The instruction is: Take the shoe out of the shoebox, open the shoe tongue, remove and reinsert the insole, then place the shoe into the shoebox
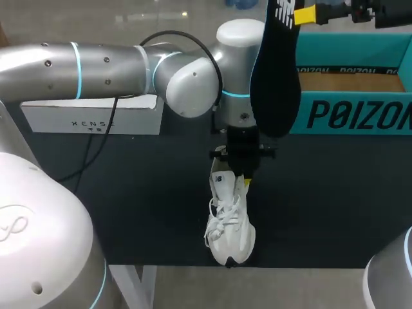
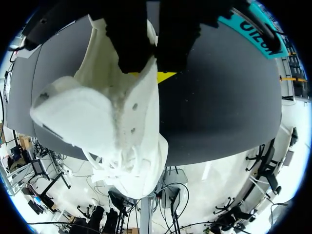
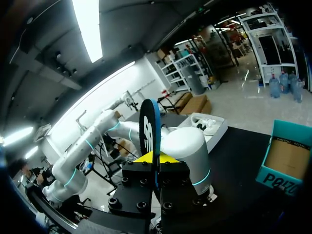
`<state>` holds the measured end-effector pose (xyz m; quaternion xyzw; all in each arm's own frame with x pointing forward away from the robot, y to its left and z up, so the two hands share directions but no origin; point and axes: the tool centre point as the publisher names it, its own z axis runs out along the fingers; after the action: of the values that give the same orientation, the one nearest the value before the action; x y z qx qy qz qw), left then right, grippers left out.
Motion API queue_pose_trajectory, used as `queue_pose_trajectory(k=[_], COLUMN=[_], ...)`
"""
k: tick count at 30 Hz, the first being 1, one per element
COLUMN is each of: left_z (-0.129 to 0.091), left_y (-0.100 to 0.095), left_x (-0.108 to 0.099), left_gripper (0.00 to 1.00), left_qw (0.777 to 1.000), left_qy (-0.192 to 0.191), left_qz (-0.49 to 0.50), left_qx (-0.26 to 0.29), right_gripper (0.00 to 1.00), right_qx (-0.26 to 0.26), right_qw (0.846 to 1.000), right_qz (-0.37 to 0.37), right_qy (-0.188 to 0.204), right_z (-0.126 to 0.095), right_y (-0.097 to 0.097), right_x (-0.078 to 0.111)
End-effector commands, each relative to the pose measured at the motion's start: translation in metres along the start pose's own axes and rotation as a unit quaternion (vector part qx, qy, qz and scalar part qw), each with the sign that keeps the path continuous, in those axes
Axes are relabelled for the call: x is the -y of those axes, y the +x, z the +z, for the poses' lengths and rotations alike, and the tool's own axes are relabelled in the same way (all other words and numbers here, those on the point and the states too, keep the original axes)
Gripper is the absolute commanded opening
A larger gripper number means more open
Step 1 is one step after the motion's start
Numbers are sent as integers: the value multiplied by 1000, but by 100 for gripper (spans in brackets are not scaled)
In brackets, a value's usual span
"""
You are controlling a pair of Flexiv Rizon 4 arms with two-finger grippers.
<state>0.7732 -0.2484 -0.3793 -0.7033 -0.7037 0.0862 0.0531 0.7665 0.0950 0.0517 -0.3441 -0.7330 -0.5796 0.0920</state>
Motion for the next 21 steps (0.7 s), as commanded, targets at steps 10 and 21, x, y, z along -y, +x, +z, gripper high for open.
queue_pose_trajectory(k=[10, 21], left_z=[7, 7], left_y=[-11, -16], left_x=[-7, -11], left_gripper=[0, 100], left_qw=[1000, 999], left_qy=[-21, -43], left_qz=[10, 11], left_qx=[-5, 30], right_gripper=[0, 0], right_qx=[1, 1], right_qw=[1000, 1000], right_qz=[1, 1], right_qy=[2, 2], right_z=[2, 2], right_y=[0, 0], right_x=[-2, -2])
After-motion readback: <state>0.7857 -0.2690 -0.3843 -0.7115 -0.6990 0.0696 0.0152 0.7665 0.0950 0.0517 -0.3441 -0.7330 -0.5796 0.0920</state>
